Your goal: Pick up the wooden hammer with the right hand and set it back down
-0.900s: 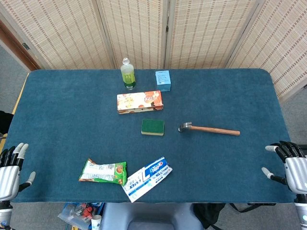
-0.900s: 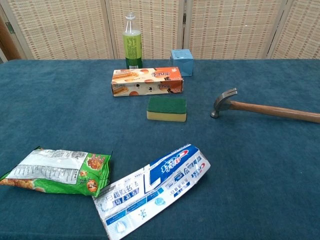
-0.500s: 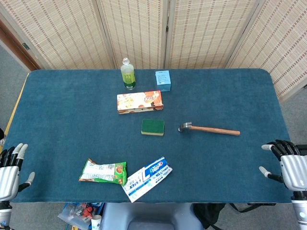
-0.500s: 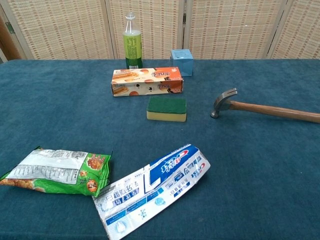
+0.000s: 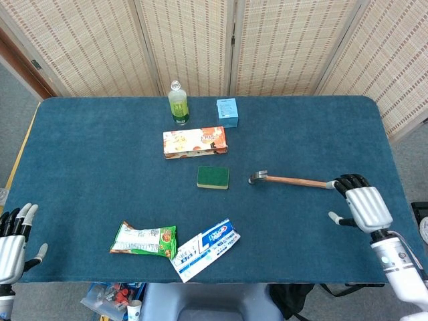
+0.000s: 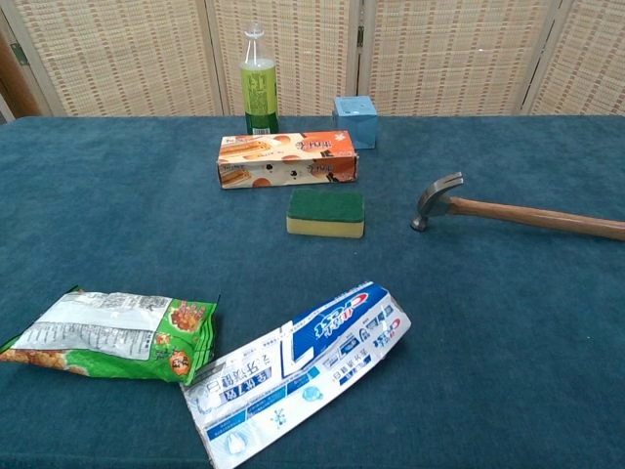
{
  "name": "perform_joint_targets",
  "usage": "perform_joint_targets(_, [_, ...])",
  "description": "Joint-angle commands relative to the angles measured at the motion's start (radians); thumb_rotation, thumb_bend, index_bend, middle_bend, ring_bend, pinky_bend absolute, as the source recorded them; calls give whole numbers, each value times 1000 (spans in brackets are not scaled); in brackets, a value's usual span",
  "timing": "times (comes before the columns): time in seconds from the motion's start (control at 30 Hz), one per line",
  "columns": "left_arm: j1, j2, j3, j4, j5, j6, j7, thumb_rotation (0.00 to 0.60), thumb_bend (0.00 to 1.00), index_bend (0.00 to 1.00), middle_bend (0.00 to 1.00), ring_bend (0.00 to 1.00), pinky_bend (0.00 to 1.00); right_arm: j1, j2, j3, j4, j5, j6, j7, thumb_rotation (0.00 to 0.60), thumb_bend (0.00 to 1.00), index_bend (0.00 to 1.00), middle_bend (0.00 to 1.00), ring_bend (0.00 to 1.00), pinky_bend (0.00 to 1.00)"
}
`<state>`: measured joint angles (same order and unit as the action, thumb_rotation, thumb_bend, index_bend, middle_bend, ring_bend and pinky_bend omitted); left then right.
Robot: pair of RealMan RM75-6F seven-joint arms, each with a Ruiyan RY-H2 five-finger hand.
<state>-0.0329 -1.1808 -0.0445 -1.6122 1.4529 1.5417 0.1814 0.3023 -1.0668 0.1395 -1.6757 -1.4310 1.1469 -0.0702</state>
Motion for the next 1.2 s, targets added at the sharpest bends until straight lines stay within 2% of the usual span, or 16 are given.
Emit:
perform_joint_targets(0.03, [6,1,2,3,-2,5,-5,600,295,12,38,54,0,113,-44,41,6,104,-143,-91,600,191,289,211,120,146])
perform_joint_targets(0.17, [11,3,5,6,-3,7,-9,600,295,13,38,54,0,190,-99,63,44,185,-231,-137,600,191,289,197,107,146])
perform_joint_targets(0.5, [14,8,6,6,-5,0,-17,600,295,14,38,54,0,344,-262,96,228,344,-368,-180,600,223,283,284,106,146])
perform_joint_targets(0.93, [23,6,6,22,-22,-4,-31,600,295,14,38,54,0,468,-419,79,449,472,-484,-206,600,233,284,305,106,146])
perform_joint_targets(1.2, [31,4,6,34,-31,-5,-41,600,295,14,38,54,0,508,-480,61,539,512,-526,-205,600,318,284,357,106,146])
